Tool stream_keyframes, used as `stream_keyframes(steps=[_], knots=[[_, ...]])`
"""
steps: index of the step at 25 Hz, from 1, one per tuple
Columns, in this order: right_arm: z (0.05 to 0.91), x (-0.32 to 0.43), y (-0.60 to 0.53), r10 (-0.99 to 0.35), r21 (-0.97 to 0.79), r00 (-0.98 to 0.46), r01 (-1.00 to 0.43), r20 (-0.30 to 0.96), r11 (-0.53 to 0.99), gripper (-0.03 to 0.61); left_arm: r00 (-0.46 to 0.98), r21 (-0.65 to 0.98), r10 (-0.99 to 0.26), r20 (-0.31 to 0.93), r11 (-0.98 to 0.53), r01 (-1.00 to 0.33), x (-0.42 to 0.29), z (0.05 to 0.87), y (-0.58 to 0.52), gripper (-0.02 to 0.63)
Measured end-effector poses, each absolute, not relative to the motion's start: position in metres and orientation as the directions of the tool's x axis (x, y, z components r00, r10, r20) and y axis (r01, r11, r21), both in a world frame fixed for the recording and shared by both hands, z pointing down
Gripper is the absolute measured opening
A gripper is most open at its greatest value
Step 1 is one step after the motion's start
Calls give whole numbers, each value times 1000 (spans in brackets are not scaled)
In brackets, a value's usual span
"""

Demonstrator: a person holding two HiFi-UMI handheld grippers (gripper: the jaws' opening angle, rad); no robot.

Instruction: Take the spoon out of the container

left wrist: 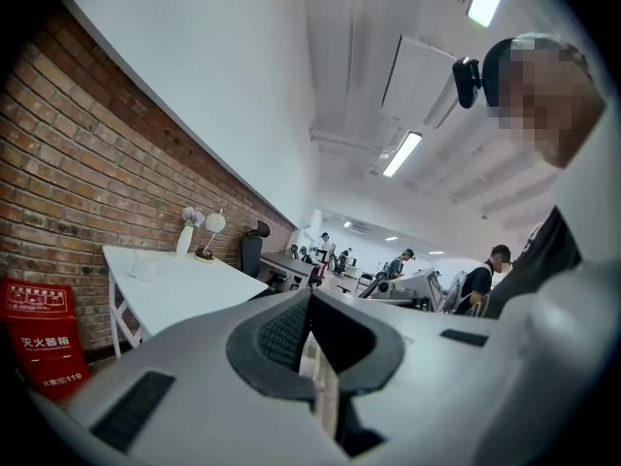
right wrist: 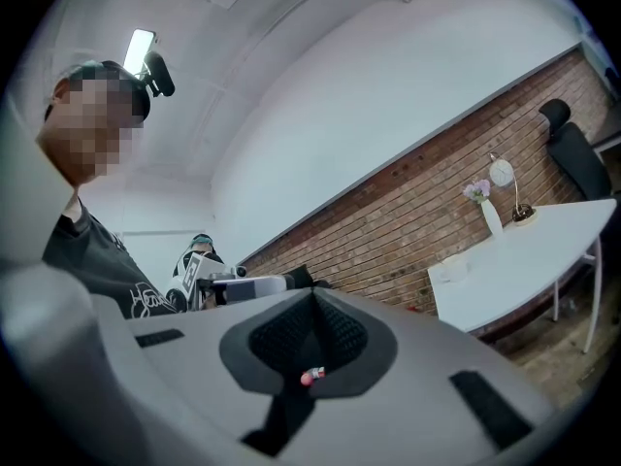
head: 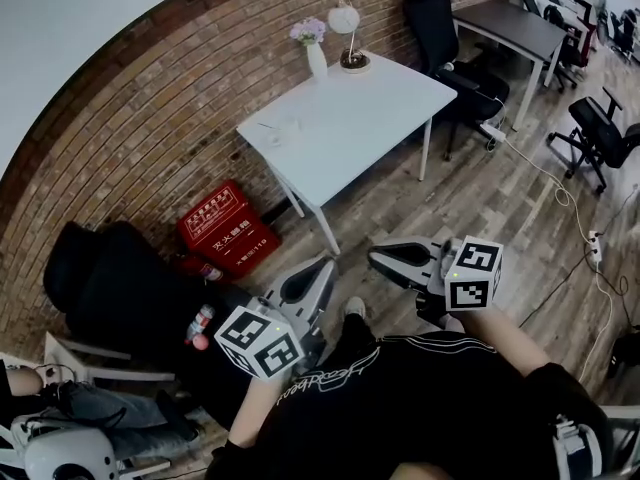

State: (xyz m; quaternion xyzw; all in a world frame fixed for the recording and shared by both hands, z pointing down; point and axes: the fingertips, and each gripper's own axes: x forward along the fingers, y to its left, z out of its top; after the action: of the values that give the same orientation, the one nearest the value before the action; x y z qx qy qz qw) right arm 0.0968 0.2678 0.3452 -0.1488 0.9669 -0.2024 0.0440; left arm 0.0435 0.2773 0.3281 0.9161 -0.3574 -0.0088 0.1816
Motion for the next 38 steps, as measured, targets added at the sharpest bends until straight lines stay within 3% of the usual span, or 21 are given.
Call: stream_keyframes(steps=[7, 27, 38], knots=[[363, 93, 239, -320, -420, -947, -286, -12, 861, -3, 750, 355, -652, 112, -679, -643, 38, 345, 248, 5], [355, 26, -47, -420, -489, -908, -367, 1, 792, -3, 779, 413, -609, 150, -677, -609, -40, 340, -47, 5], [359, -13, -123, -412, -482, -911, -361, 0, 798, -3, 775, 405, -615, 147, -677, -614, -78, 348, -126, 5]])
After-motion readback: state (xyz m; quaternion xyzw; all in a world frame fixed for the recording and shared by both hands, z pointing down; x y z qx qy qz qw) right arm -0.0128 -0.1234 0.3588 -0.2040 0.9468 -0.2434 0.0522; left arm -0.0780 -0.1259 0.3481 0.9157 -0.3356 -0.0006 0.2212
